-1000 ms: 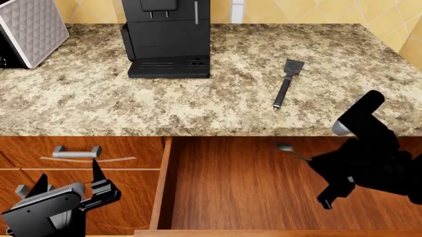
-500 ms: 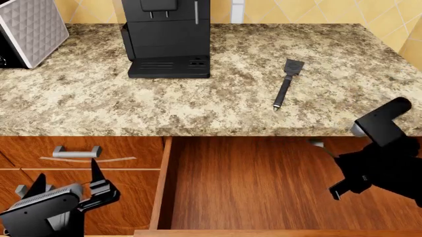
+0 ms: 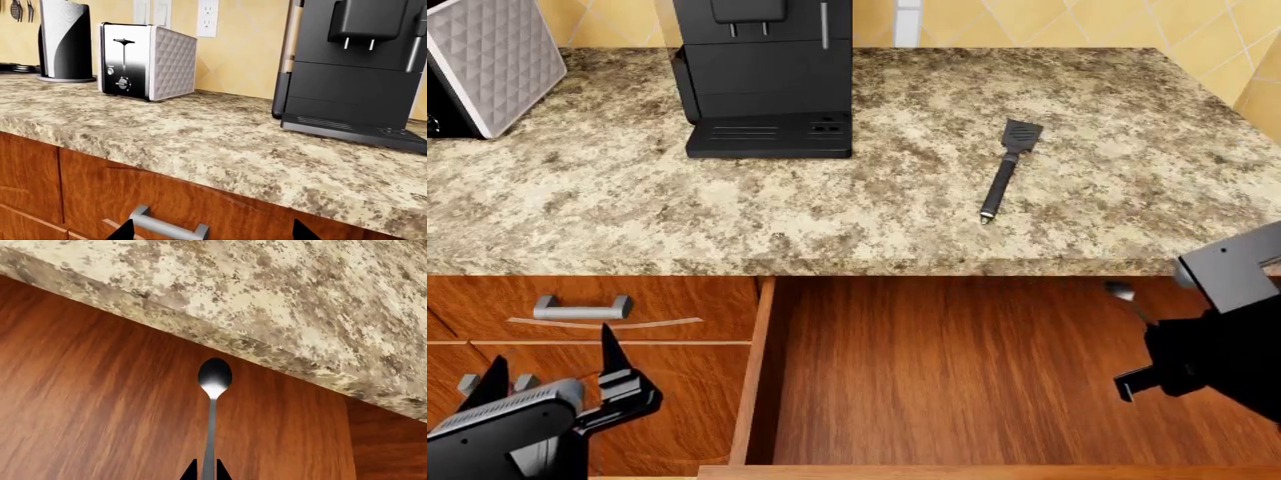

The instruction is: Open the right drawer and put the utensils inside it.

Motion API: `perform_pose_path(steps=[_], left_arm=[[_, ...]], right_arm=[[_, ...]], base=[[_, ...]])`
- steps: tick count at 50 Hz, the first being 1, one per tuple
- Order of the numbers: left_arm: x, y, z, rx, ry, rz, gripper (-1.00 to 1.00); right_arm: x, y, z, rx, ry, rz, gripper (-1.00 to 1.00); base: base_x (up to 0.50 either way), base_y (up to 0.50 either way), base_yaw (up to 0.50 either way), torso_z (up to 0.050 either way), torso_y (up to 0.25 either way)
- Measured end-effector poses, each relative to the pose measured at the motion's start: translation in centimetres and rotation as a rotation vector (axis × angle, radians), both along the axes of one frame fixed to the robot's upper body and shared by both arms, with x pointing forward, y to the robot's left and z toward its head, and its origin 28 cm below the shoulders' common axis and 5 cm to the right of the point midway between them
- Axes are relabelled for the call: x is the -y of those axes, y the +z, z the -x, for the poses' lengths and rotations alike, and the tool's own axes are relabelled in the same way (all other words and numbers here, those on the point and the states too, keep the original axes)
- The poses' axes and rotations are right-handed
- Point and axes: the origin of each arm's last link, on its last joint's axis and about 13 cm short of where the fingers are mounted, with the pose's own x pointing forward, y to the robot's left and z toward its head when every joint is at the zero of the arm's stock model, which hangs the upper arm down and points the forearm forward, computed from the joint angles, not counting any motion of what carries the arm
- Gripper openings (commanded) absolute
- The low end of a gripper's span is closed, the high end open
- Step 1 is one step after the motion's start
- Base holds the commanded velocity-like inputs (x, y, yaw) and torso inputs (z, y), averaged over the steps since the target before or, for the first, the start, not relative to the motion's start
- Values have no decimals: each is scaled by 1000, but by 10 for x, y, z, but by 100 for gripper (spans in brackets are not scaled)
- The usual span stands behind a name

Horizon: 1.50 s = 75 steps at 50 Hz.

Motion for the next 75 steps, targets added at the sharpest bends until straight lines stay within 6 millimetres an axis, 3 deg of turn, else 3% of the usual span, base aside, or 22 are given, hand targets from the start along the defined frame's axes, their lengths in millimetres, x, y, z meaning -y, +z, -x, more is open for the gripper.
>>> perform_pose_path(steps=[56,75], left_arm=[[-1,1,4,10,5,-4,100],[-2,1,5,11,9,-5,100]], right_arm=[[0,-53,-18,-67,-93,-10,-100],[-4,-85,-28,-53,-148,-23,-100]], base=[[0,0,0,0,0],[0,0,0,0,0]])
